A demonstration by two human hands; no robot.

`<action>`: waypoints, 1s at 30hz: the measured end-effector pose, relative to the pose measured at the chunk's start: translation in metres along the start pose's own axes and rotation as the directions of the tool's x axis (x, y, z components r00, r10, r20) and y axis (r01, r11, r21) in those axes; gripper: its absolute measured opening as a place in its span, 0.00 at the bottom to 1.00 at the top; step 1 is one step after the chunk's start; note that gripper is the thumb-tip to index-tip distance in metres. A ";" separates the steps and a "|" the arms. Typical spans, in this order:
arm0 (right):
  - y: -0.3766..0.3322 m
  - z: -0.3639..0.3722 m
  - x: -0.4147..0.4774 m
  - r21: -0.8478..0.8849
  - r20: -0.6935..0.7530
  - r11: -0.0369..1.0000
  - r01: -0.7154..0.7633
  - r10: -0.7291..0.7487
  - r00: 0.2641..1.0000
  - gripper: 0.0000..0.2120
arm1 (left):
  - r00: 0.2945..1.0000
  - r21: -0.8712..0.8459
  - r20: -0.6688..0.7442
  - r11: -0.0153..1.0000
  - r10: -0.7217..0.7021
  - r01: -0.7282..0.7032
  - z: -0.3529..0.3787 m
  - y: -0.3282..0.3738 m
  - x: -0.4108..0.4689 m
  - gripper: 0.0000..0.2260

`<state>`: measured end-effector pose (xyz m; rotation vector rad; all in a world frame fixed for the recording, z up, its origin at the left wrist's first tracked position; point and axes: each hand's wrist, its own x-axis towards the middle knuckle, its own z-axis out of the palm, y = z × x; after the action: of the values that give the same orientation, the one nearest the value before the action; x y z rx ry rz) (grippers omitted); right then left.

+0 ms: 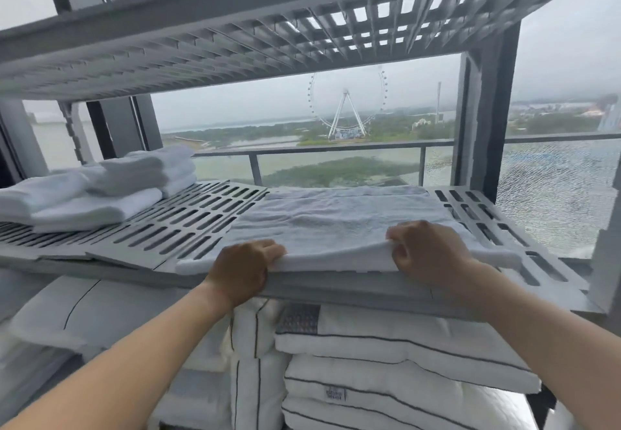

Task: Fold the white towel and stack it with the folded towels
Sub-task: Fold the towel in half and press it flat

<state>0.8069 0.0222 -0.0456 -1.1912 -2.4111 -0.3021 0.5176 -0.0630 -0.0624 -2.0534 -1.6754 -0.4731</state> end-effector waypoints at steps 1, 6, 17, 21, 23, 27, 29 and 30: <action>-0.001 -0.001 0.006 -0.026 -0.010 0.999 -0.029 0.029 1.000 0.04 | 1.000 0.017 -0.012 1.000 -0.010 0.010 -0.002 -0.004 0.005 0.13; 0.006 0.002 0.038 -0.117 -0.143 0.987 -0.107 0.090 0.986 0.06 | 0.985 0.037 -0.172 0.999 -0.030 0.037 -0.002 -0.015 0.037 0.13; 0.066 0.040 0.135 -0.151 -0.147 0.985 -0.085 0.063 0.987 0.06 | 0.978 0.074 -0.206 0.995 -0.044 0.061 0.039 -0.058 0.143 0.19; 0.088 0.074 0.164 -0.168 0.025 0.983 -0.072 0.077 0.997 0.10 | 0.994 0.197 0.005 0.975 -0.109 0.106 0.075 -0.069 0.181 0.16; 0.097 0.090 0.174 -0.140 0.126 0.989 -0.049 0.067 0.990 0.10 | 0.977 0.259 0.132 0.958 -0.165 0.127 0.094 -0.072 0.197 0.15; 0.114 0.105 0.196 -0.026 0.133 0.997 -0.071 0.073 0.988 0.11 | 0.910 0.245 0.332 0.954 -0.248 0.171 0.122 -0.082 0.216 0.14; 0.120 0.108 0.204 0.032 0.128 0.997 -0.075 0.070 0.989 0.10 | 0.885 0.163 0.402 0.969 -0.236 0.184 0.128 -0.088 0.223 0.12; 0.122 0.111 0.207 0.052 0.146 0.996 -0.077 0.069 0.987 0.10 | 0.875 0.099 0.428 0.974 -0.228 0.205 0.130 -0.090 0.226 0.11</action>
<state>0.7619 0.2828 -0.0458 -1.3130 -2.4724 -0.1277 0.4742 0.2090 -0.0422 -2.0476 -2.1681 -0.0263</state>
